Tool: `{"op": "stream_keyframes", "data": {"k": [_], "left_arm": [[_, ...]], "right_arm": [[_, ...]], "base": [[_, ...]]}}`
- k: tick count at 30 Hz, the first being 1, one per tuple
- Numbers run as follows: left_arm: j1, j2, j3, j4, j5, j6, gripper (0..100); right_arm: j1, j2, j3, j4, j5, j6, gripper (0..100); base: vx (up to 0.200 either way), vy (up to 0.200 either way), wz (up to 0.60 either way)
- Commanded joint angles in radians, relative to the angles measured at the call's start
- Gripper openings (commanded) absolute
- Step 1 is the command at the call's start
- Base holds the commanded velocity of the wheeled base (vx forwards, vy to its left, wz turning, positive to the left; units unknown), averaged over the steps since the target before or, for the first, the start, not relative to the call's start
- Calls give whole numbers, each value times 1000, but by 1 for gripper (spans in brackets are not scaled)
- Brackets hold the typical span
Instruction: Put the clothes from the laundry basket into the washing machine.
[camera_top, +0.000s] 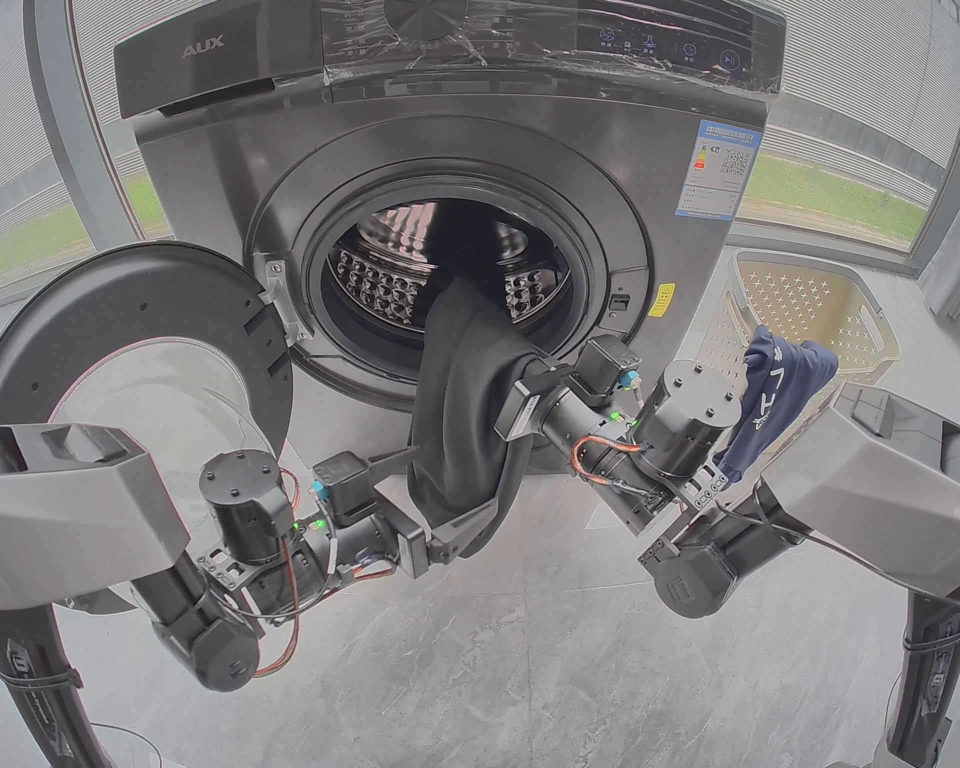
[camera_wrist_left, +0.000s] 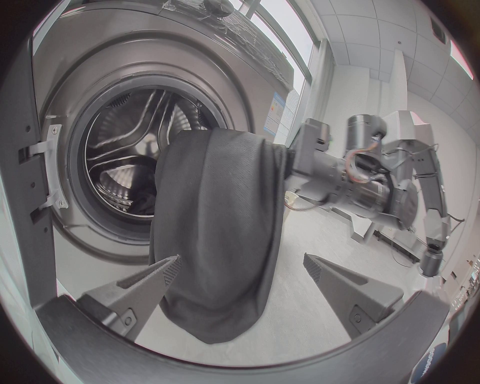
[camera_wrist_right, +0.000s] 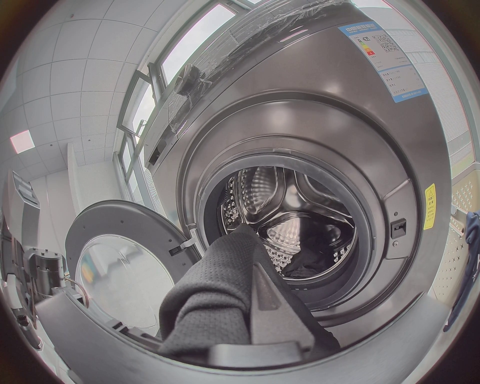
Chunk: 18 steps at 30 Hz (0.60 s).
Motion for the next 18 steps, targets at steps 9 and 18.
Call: {"op": "stream_keyframes", "data": {"k": [9,18], "left_arm": [[2,191,-293,1,107,-43,100],[52,235,-391,3,151,-59,100]], "right_arm": [[76,-28,15,8,-3,0,0],[109,-36,51,11,-31,1,0]], "base": [[0,0,0],[0,0,0]]}}
